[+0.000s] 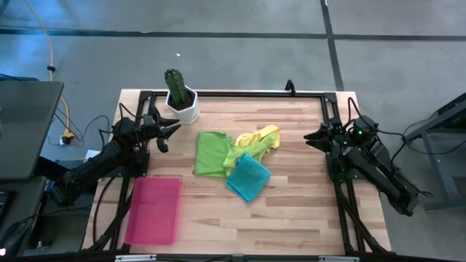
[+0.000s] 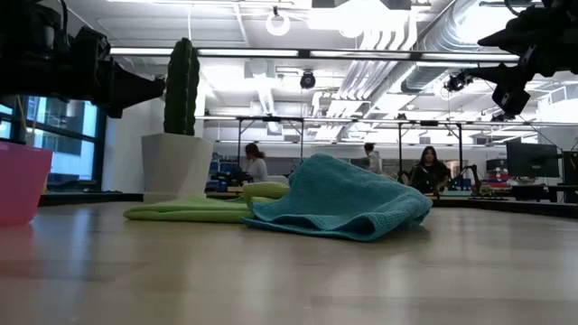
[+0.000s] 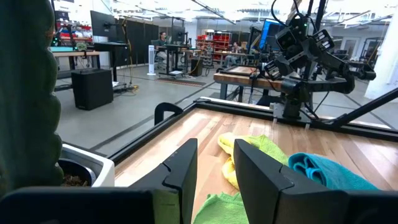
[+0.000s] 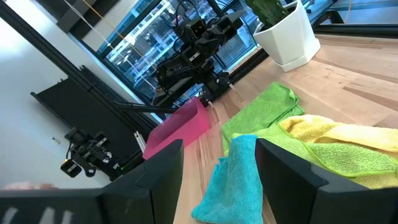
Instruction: Roll microfiber towels into tight, uniform cylinder then place into a basket
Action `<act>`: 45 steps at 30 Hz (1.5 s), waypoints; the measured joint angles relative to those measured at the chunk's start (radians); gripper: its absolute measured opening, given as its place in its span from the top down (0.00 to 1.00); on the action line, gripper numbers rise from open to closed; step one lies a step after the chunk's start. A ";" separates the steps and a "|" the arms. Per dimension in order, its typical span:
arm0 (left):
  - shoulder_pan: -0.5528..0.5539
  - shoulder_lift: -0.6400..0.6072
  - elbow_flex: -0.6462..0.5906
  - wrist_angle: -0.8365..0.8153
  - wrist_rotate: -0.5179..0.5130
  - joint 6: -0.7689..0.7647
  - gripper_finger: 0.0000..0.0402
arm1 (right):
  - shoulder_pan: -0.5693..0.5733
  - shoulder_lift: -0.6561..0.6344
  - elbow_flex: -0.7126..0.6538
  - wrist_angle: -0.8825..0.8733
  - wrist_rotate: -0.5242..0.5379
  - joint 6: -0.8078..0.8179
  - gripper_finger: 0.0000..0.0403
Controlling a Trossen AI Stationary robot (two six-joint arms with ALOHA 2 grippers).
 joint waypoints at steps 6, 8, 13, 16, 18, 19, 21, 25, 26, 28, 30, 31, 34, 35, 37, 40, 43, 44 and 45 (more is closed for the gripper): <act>0.000 0.000 0.000 0.000 0.000 0.000 0.76 | 0.000 0.000 0.000 0.000 0.000 0.000 0.52; 0.000 0.000 0.000 0.000 0.000 0.000 0.76 | 0.000 0.000 0.000 0.000 0.000 0.000 0.52; 0.000 0.000 0.000 0.000 0.000 0.000 0.76 | 0.000 0.000 0.000 0.000 0.000 0.000 0.52; 0.000 0.000 0.000 0.000 0.000 0.000 0.76 | 0.000 0.000 0.000 0.000 0.000 0.000 0.52; 0.000 0.000 0.000 0.000 0.000 0.000 0.76 | 0.000 0.000 0.000 0.000 0.000 0.000 0.52; 0.000 0.000 0.000 0.000 0.000 0.000 0.76 | 0.000 0.000 0.000 0.000 0.000 0.000 0.52; 0.000 0.000 0.000 0.000 0.000 0.000 0.76 | 0.000 0.000 0.000 0.000 0.000 0.000 0.52; 0.000 0.000 0.000 0.000 0.000 0.000 0.76 | 0.000 0.000 0.000 0.000 0.000 -0.008 0.52; 0.000 0.000 0.000 0.000 0.000 0.000 0.76 | 0.000 0.000 0.000 0.000 0.000 -0.031 0.52; 0.000 0.000 0.000 0.000 0.000 0.000 0.76 | 0.000 0.000 0.000 0.000 0.000 -0.069 0.52; 0.000 0.000 0.000 0.000 0.000 0.000 0.76 | 0.000 0.000 0.000 0.000 0.000 -0.086 0.52; 0.000 0.000 0.000 0.000 0.000 0.000 0.76 | 0.000 0.000 0.000 0.000 0.000 -0.083 0.52; 0.000 0.000 0.000 0.000 0.000 0.000 0.76 | 0.000 0.000 0.000 0.000 0.000 -0.112 0.52; 0.000 0.000 0.000 0.000 0.000 0.000 0.76 | 0.000 0.000 0.000 0.000 0.000 -0.133 0.52; 0.000 0.000 0.000 0.000 0.000 0.000 0.76 | 0.000 0.000 0.000 0.000 0.000 -0.157 0.52; 0.000 0.000 0.000 0.000 0.000 -0.016 0.76 | 0.000 0.000 0.000 0.000 0.000 -0.155 0.52; -0.001 0.000 0.000 0.000 0.000 -0.066 0.76 | 0.000 0.000 0.000 0.001 0.000 -0.085 0.52; -0.001 0.000 0.000 0.000 0.000 -0.084 0.76 | 0.000 0.000 0.000 0.001 0.000 -0.047 0.52; -0.001 0.000 0.000 0.000 0.000 -0.101 0.76 | 0.000 0.000 0.000 0.000 0.000 -0.019 0.52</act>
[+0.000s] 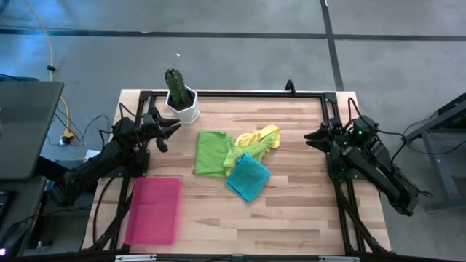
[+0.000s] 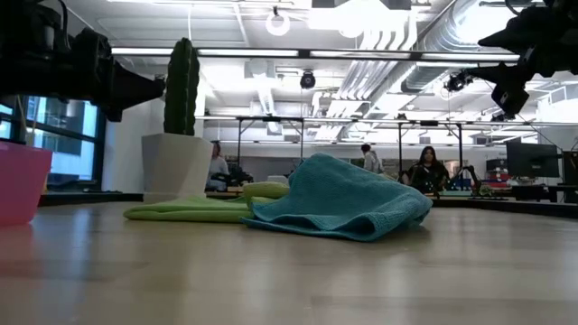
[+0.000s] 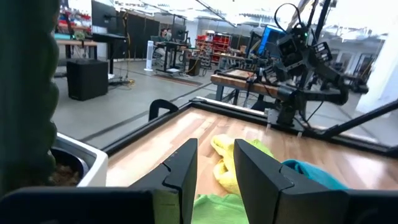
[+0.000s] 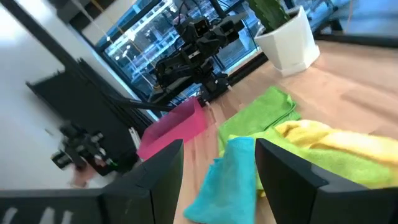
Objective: Roll microfiber towels into tight, uniform cylinder then place into a basket
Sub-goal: Prepare the table to roll the towels
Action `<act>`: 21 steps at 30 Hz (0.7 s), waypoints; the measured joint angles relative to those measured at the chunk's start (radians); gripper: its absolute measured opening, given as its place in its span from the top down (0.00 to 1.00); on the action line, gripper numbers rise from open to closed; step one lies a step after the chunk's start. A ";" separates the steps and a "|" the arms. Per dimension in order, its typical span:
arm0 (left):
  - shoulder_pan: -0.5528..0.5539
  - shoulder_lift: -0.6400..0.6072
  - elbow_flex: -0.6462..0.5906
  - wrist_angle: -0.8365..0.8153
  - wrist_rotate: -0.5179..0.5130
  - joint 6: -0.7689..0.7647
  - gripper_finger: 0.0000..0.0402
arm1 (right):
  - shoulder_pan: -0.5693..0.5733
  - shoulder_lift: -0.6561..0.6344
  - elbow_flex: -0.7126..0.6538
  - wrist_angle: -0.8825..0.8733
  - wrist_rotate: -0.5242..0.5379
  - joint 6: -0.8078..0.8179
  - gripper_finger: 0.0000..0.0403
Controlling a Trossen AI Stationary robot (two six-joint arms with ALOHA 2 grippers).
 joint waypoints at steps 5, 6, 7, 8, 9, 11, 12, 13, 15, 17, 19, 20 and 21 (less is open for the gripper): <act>0.000 0.000 0.000 0.000 0.000 -0.057 0.76 | 0.000 0.000 0.000 0.000 -0.001 0.041 0.52; 0.000 0.000 0.000 0.000 0.000 -0.057 0.76 | 0.000 0.000 0.000 0.000 -0.001 0.039 0.52; 0.000 0.000 0.000 0.000 0.000 -0.059 0.76 | 0.000 0.000 0.000 0.000 -0.001 0.020 0.52; 0.000 0.000 0.000 0.000 0.000 -0.067 0.76 | 0.000 0.000 0.000 0.000 0.001 -0.029 0.52; 0.000 0.000 0.000 0.000 0.000 -0.083 0.76 | 0.000 0.000 0.000 0.004 0.014 -0.090 0.52; 0.000 0.000 0.000 0.000 0.000 -0.134 0.76 | 0.000 0.000 0.000 0.016 0.065 -0.214 0.52; 0.000 0.000 0.000 0.000 0.000 -0.157 0.76 | 0.000 0.000 0.000 0.017 0.093 -0.249 0.52; 0.000 0.000 0.000 0.001 -0.001 -0.175 0.76 | 0.000 0.000 0.000 0.019 0.125 -0.264 0.52; 0.000 0.000 0.000 0.008 -0.021 -0.187 0.76 | 0.000 0.000 0.000 0.023 0.178 -0.259 0.52; 0.000 0.000 0.000 0.007 -0.041 -0.188 0.76 | 0.000 0.000 0.000 0.023 0.215 -0.202 0.52; 0.000 0.000 0.000 0.007 -0.041 -0.191 0.76 | 0.000 0.000 0.000 0.023 0.247 -0.147 0.52; 0.000 0.000 0.000 0.005 -0.037 -0.190 0.76 | 0.000 0.000 0.000 0.023 0.267 -0.136 0.52; 0.000 0.000 0.000 0.002 -0.034 -0.190 0.76 | 0.000 0.000 0.000 0.027 0.288 -0.136 0.52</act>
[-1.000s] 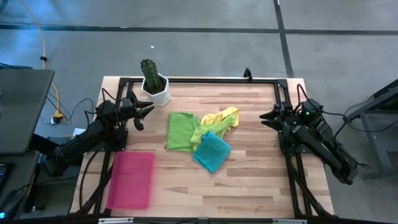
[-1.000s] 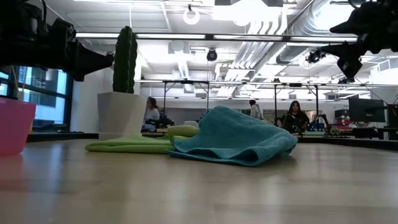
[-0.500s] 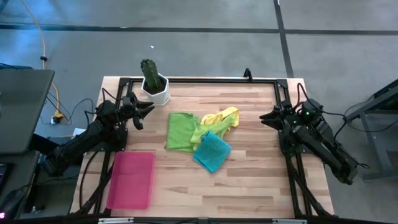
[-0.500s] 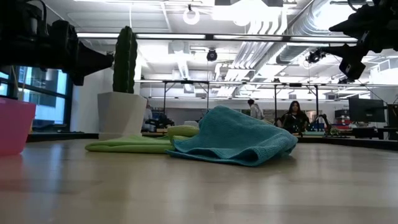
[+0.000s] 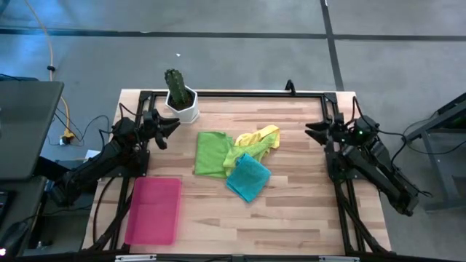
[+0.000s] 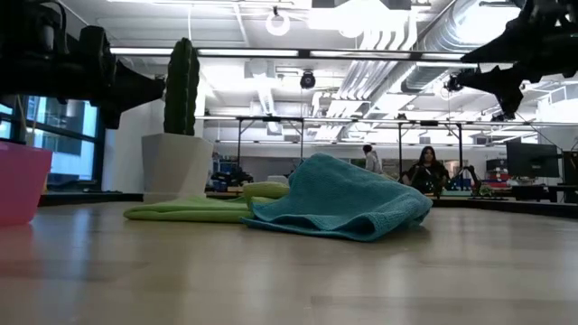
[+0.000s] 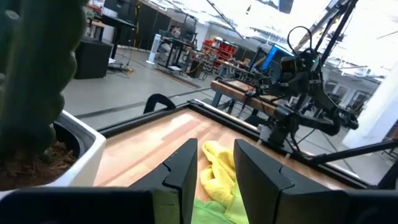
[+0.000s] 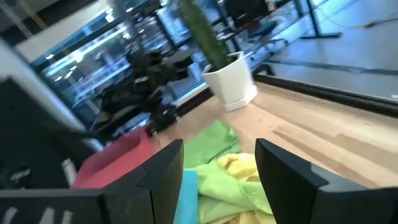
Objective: Roll microfiber towels into tight, uniform cylinder then place into a basket
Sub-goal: Prepare the table to roll the towels
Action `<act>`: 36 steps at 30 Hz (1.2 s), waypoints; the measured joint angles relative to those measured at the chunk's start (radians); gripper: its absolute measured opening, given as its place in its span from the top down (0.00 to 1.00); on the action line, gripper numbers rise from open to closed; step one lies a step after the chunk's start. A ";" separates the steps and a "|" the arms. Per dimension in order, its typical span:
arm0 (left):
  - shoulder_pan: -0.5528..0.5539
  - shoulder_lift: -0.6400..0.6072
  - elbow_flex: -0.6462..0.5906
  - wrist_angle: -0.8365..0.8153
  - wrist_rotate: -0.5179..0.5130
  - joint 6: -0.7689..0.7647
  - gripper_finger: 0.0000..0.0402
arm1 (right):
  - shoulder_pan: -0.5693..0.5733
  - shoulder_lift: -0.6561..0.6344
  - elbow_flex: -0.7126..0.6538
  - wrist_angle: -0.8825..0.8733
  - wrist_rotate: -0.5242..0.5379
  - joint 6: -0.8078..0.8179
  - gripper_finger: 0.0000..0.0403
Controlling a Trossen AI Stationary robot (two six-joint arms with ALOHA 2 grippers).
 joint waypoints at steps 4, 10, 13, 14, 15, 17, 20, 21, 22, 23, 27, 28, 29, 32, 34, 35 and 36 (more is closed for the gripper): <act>0.000 0.000 0.000 -0.001 0.000 -0.001 0.76 | 0.000 0.000 0.000 0.002 0.133 -0.010 0.52; 0.000 0.000 0.000 0.007 -0.001 -0.014 0.76 | 0.000 0.000 0.000 -0.005 0.282 0.003 0.52; 0.000 0.000 0.000 0.011 -0.002 -0.017 0.76 | 0.000 0.000 0.000 0.019 0.324 0.033 0.52; 0.000 0.000 0.000 0.014 -0.003 -0.018 0.76 | 0.000 0.000 0.000 0.030 0.344 0.055 0.52; 0.000 0.000 0.000 0.018 -0.002 -0.021 0.76 | 0.000 0.000 0.000 0.038 0.355 0.076 0.52; 0.000 0.000 0.000 0.021 -0.003 -0.024 0.76 | 0.000 0.000 0.000 0.046 0.365 0.094 0.52; 0.000 0.000 0.000 0.022 -0.003 -0.024 0.76 | 0.000 0.000 0.000 0.066 0.362 0.062 0.52; 0.000 0.000 0.000 0.025 -0.003 -0.024 0.76 | 0.000 0.000 0.000 0.077 0.362 0.045 0.52; 0.000 0.000 0.000 0.031 -0.003 -0.025 0.76 | 0.000 0.000 0.000 0.092 0.362 0.037 0.52; 0.000 0.000 0.000 0.039 -0.003 -0.024 0.76 | 0.000 0.000 0.000 0.111 0.362 0.028 0.52; -0.005 0.000 0.000 0.122 0.007 -0.030 0.76 | 0.000 0.000 0.000 0.199 0.362 0.019 0.52; -0.011 0.000 0.000 0.160 0.013 -0.039 0.76 | 0.000 0.002 0.000 0.223 0.361 0.014 0.52; -0.019 0.000 0.000 0.202 0.016 -0.049 0.76 | 0.000 0.008 0.000 0.245 0.357 0.002 0.52; -0.048 0.000 0.000 0.355 0.026 -0.051 0.76 | 0.000 0.039 0.000 0.313 0.351 -0.004 0.52; -0.072 0.000 0.000 0.453 0.027 -0.051 0.76 | 0.000 0.073 0.000 0.374 0.343 -0.006 0.52; -0.084 0.000 0.000 0.496 0.027 -0.051 0.76 | 0.000 0.093 0.000 0.410 0.340 -0.007 0.52; -0.097 0.000 0.000 0.530 0.026 -0.051 0.76 | 0.000 0.117 0.000 0.450 0.337 -0.007 0.52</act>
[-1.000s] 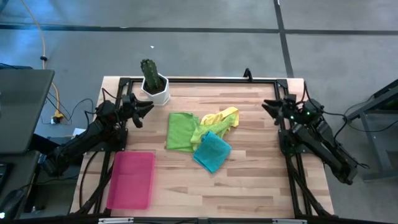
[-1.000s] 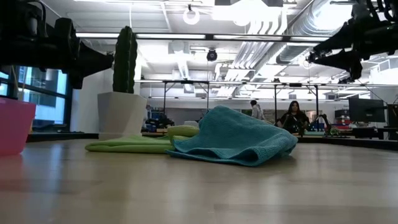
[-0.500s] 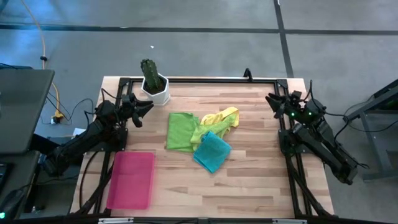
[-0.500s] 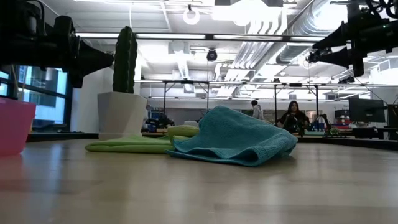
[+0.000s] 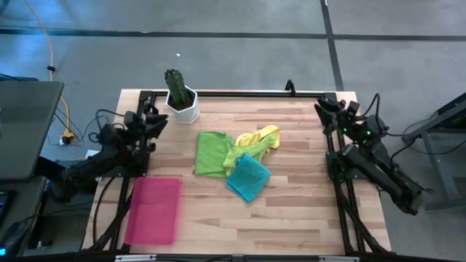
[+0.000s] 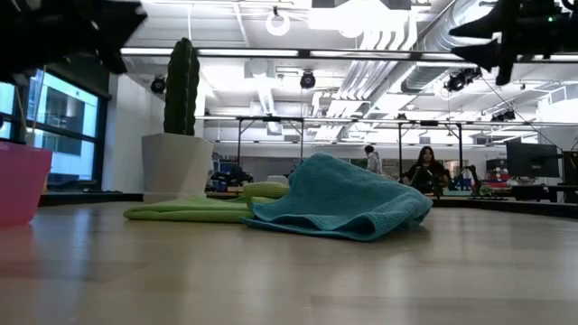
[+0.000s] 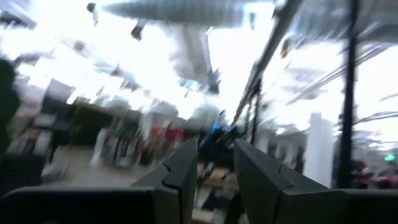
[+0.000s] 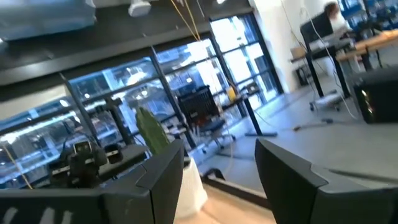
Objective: Roll microfiber towels into tight, uniform cylinder then place into a basket
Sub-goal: Prepare the table to roll the towels
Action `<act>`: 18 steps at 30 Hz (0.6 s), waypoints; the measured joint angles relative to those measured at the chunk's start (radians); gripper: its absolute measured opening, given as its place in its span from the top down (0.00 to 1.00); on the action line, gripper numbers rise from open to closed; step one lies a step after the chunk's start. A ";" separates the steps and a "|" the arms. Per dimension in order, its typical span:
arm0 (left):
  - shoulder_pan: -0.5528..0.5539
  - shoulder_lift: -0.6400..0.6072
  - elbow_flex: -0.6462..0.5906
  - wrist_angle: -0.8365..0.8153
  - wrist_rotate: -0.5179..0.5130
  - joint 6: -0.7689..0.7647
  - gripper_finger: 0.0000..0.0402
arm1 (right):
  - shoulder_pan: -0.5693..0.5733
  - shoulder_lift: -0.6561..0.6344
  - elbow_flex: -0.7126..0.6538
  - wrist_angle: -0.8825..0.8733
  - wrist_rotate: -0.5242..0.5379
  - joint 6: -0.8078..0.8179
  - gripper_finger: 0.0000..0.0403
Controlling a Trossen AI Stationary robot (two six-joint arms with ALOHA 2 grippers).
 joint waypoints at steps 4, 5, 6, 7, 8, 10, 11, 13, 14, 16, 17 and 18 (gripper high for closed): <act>-0.054 0.003 0.030 0.013 -0.023 0.000 0.76 | 0.000 0.110 0.000 0.162 -0.030 0.000 0.52; -0.067 0.011 0.040 0.012 -0.024 0.000 0.76 | 0.000 0.138 0.000 0.196 -0.046 0.000 0.52; -0.079 0.021 0.048 0.010 -0.025 0.001 0.76 | 0.000 0.168 0.000 0.227 -0.058 0.006 0.52; -0.091 0.033 0.058 0.006 -0.026 0.002 0.76 | 0.000 0.196 0.000 0.256 -0.075 0.010 0.52; -0.104 0.047 0.069 0.006 -0.026 0.006 0.76 | 0.000 0.224 0.000 0.279 -0.091 0.019 0.52; -0.128 0.081 0.096 0.009 -0.027 0.007 0.76 | 0.000 0.276 0.000 0.314 -0.125 0.037 0.52; -0.140 0.102 0.108 0.009 -0.028 0.009 0.76 | 0.000 0.299 0.000 0.328 -0.141 0.044 0.52; -0.166 0.148 0.131 0.006 -0.028 0.027 0.76 | 0.003 0.339 0.000 0.349 -0.173 0.055 0.52; -0.180 0.173 0.143 0.007 -0.028 0.037 0.76 | 0.011 0.356 0.000 0.358 -0.183 0.050 0.52; -0.207 0.225 0.166 0.008 -0.029 0.052 0.76 | 0.041 0.388 0.000 0.376 -0.190 0.017 0.52; -0.221 0.253 0.177 0.007 -0.029 0.058 0.76 | 0.060 0.402 0.000 0.388 -0.195 -0.005 0.52; -0.234 0.278 0.188 0.007 -0.029 0.061 0.76 | 0.081 0.414 0.000 0.399 -0.199 -0.027 0.52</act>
